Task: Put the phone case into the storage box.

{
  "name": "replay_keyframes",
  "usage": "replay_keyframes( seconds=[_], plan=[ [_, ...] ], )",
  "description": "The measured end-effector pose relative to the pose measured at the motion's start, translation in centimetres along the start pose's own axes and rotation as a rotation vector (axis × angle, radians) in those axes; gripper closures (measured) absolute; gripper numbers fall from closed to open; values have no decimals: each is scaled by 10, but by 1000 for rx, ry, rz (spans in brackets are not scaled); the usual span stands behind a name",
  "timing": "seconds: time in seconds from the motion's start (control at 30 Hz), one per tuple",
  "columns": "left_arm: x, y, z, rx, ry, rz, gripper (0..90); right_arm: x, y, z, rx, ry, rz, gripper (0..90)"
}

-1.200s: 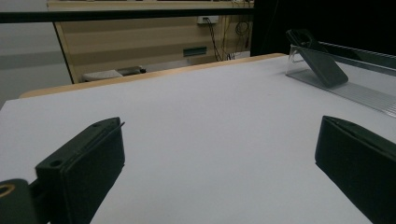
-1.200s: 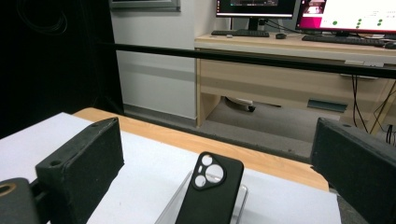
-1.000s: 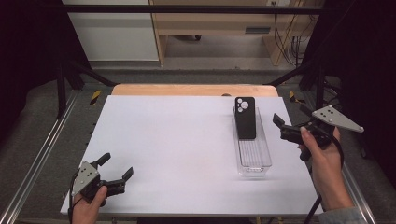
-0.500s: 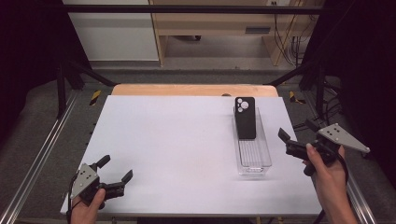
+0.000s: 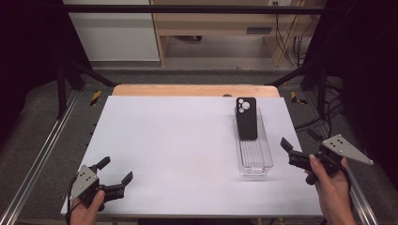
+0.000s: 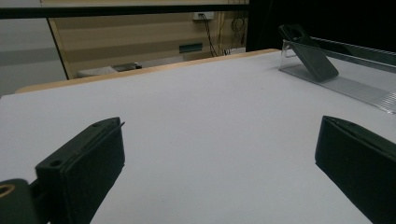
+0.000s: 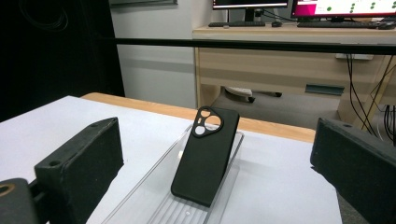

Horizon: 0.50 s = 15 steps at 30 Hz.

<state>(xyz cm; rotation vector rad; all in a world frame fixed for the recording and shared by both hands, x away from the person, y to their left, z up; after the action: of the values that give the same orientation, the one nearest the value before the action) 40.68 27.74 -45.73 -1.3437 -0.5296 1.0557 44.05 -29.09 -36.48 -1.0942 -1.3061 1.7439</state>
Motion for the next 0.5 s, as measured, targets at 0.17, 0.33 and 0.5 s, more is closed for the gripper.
replay_keyframes(
  seconds=[0.17, 0.33, 0.5],
  plan=[
    [0, 0, -1, 3, 2, 0, 14, 6, 8, 5, -20, 1, 1, 26],
    [-1, 1, -1, 5, 4, -4, 14, 12, 19, 8, -17, 4, 10, 25],
    [-2, 1, -2, 9, 4, -7, 14, 19, 29, 10, -9, 5, 23, 25]
  ],
)
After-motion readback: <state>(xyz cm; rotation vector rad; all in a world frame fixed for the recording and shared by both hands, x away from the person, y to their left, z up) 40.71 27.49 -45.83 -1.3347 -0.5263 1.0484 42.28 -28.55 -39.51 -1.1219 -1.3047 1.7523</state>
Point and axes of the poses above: each handheld gripper's, and its own axes: z roughly backward along the jaws, y roughly out of its underside, x roughly to its left, the point moved 4 cm from there along -z, roughly forward along the jaws, and after that the axes turned 15 degrees about z, right-handed, at the moved point
